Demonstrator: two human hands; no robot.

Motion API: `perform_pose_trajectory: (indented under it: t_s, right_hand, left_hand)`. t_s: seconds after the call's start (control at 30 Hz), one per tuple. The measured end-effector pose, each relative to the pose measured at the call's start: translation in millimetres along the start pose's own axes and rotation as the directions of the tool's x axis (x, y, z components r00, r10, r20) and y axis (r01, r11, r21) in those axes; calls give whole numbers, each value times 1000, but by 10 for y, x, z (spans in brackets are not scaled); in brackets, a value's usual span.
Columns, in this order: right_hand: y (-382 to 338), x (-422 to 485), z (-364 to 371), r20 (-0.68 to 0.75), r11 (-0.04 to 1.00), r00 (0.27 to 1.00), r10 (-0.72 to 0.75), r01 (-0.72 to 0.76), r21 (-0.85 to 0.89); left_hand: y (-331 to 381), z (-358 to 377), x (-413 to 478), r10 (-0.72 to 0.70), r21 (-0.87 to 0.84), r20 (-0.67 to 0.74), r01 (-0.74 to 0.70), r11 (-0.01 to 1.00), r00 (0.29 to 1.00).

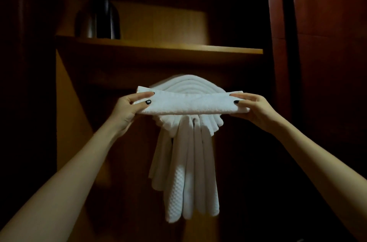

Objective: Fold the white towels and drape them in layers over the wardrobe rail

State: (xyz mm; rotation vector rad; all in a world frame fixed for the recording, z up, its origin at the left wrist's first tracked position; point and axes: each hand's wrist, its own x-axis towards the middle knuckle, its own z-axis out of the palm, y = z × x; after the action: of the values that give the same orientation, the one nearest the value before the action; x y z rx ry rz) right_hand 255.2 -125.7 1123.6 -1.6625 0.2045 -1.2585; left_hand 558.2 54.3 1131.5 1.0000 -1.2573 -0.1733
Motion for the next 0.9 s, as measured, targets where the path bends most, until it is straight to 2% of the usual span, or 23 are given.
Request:
perform_pose_trajectory:
  t_s: [0.3, 0.43, 0.53, 0.67, 0.8, 0.9]
  right_hand:
    - [-253, 1029, -93, -28, 985, 990, -138, 141, 101]
    - [-242, 1447, -99, 18, 956, 991, -135, 125, 266]
    - [-174, 1648, -44, 87, 929, 987, -132, 92, 358]
    - [-78, 1819, 17, 86, 887, 992, -96, 46, 459]
    - [57, 1917, -45, 36, 929, 999, -31, 15, 369]
    - [254, 1907, -114, 29, 992, 1000, -9, 5, 122]
  left_hand:
    - [122, 196, 832, 74, -24, -128, -77, 997, 989]
    - [137, 238, 1140, 95, -26, -192, -102, 994, 977]
    - [85, 216, 1301, 114, 16, -300, -114, 993, 947]
    - [28, 273, 1386, 34, -44, -333, -51, 998, 942]
    - [-116, 307, 1380, 1, 0, -294, -1, 1000, 956]
    - [-249, 246, 1362, 33, 131, -287, 5, 991, 957]
